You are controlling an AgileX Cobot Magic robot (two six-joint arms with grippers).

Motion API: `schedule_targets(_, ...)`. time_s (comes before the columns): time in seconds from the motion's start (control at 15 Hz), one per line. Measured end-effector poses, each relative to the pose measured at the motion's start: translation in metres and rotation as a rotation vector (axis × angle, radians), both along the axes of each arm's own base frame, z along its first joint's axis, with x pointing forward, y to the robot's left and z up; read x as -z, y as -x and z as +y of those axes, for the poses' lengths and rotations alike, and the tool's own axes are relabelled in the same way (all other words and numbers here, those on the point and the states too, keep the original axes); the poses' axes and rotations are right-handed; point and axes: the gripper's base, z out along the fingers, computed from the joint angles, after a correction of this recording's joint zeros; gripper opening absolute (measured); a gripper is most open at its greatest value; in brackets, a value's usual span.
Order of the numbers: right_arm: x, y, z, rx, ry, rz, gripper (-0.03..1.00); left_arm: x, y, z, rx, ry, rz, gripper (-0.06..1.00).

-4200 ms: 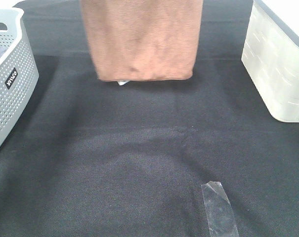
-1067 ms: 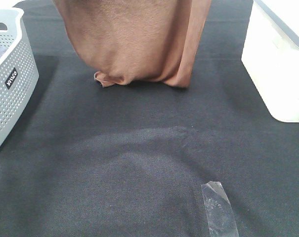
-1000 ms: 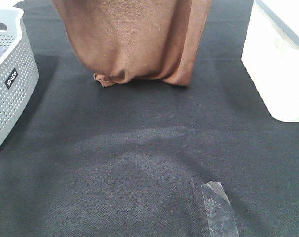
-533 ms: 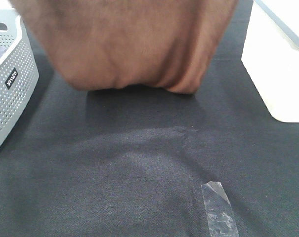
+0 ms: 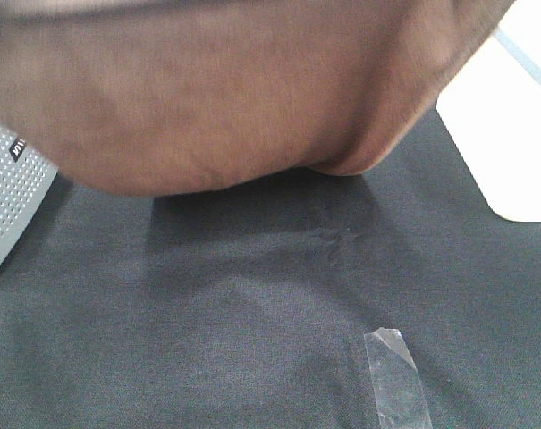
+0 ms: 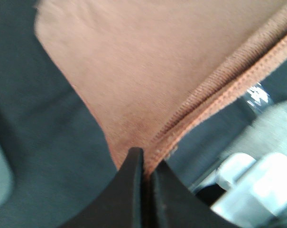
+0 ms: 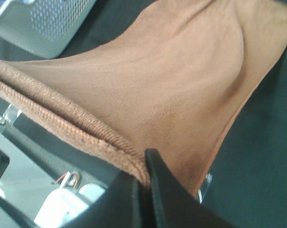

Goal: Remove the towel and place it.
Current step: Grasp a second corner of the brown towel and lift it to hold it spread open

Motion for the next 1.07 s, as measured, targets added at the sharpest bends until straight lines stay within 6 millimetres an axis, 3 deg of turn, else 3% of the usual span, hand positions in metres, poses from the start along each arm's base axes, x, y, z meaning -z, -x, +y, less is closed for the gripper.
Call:
schedule_targets(0.6, 0.045, 0.078, -0.022, 0.083, -0.047, 0.142, 0.01, 0.053, 0.054, 0.006, -0.018, 0.095, 0.177, 0.00)
schedule_targets(0.8, 0.058, 0.094, -0.026, 0.091, -0.058, 0.170, 0.01, 0.082, 0.064, 0.005, -0.026, 0.113, 0.293, 0.00)
schedule_targets(1.07, 0.072, 0.105, -0.027, 0.089, -0.069, 0.211, 0.01, 0.100, 0.071, 0.005, -0.040, 0.115, 0.365, 0.00)
